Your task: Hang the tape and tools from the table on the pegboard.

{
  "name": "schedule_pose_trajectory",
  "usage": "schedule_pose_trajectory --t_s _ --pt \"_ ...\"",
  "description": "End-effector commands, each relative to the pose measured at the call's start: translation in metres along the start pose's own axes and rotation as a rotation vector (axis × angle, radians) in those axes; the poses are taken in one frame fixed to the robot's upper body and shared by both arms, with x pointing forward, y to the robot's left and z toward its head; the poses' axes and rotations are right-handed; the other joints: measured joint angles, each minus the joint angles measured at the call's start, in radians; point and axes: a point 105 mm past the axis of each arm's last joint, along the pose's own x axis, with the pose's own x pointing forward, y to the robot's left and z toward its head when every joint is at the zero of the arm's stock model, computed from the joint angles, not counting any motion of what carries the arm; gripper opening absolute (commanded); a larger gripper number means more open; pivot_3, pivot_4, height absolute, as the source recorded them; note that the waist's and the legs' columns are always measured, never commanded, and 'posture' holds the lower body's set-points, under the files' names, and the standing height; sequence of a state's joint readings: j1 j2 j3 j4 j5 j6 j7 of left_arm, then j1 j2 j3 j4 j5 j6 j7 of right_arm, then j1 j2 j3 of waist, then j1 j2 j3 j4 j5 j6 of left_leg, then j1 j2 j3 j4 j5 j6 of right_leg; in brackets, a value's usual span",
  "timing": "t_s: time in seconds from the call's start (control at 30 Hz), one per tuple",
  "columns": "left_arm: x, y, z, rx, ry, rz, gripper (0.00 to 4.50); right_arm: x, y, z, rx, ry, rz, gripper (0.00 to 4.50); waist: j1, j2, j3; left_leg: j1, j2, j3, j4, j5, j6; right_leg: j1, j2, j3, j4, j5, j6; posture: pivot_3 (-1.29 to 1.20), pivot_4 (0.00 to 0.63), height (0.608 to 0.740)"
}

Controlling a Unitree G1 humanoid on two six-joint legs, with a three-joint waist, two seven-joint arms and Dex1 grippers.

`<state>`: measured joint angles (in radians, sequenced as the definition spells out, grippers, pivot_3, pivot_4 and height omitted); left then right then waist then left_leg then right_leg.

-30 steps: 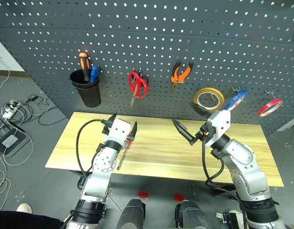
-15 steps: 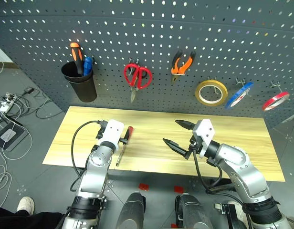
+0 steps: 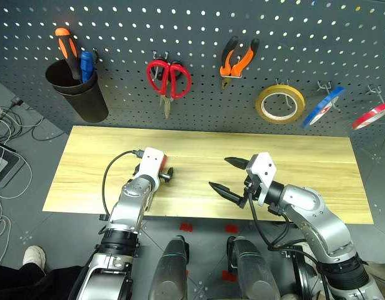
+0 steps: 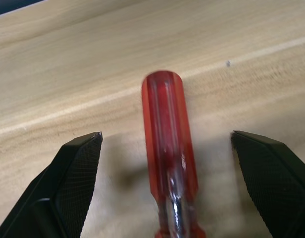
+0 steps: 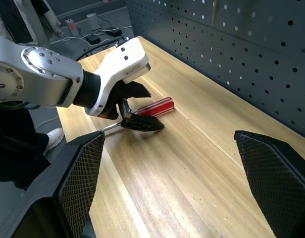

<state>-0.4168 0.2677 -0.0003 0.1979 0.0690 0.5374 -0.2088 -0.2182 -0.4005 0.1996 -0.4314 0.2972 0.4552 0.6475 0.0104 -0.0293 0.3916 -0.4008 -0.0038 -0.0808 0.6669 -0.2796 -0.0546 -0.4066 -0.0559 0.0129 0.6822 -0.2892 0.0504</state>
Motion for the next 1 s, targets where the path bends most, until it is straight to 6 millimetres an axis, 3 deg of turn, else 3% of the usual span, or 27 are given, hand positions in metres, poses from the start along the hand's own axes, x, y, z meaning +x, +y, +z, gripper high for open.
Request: schedule_pose_trajectory --t_s 0.03,0.13,0.4,0.77,0.87,1.0 --pt "-0.002 -0.001 -0.007 0.028 0.021 -0.002 4.02 0.001 0.007 0.014 -0.018 -0.052 0.019 4.50 -0.001 0.000 0.003 0.000 0.000 0.000 0.000 0.000 0.000 0.000 0.000 0.000 0.000 0.000 0.000 0.08 0.472 0.740" --pt "-0.002 -0.003 -0.009 0.029 0.024 -0.017 3.38 0.002 0.007 0.013 -0.015 -0.054 0.012 4.50 -0.002 0.000 0.004 0.000 0.000 0.000 0.000 0.000 0.000 0.000 0.000 0.000 0.000 0.000 0.000 0.08 0.468 0.740" --pt "0.000 0.000 -0.002 0.037 0.011 -0.018 0.98 0.003 0.001 0.012 -0.028 -0.052 -0.004 4.50 -0.003 0.000 0.005 0.000 0.000 0.000 -0.001 0.000 0.000 -0.001 0.000 0.000 0.000 0.000 0.000 0.09 0.445 0.740" --pt "-0.012 0.006 0.010 0.135 -0.054 0.025 0.92 -0.001 0.001 0.017 -0.010 -0.105 0.017 4.50 -0.001 -0.001 0.004 -0.001 0.001 0.000 -0.003 0.003 -0.005 -0.002 0.000 0.000 -0.002 0.000 0.000 0.11 0.365 0.740" --pt "-0.025 0.006 0.024 0.197 -0.125 0.047 0.92 -0.004 -0.001 0.024 0.007 -0.146 0.000 4.50 0.003 -0.001 0.003 -0.002 0.001 0.000 -0.003 0.003 -0.006 -0.004 -0.001 0.000 -0.002 0.000 0.000 0.12 0.328 0.740" --pt "-0.049 0.009 0.059 0.289 -0.280 0.124 0.92 -0.005 -0.003 0.037 0.046 -0.215 -0.052 4.50 0.013 -0.003 -0.009 -0.004 0.001 -0.001 -0.003 0.005 -0.009 -0.006 -0.001 -0.001 -0.002 0.000 0.000 0.14 0.273 0.740"
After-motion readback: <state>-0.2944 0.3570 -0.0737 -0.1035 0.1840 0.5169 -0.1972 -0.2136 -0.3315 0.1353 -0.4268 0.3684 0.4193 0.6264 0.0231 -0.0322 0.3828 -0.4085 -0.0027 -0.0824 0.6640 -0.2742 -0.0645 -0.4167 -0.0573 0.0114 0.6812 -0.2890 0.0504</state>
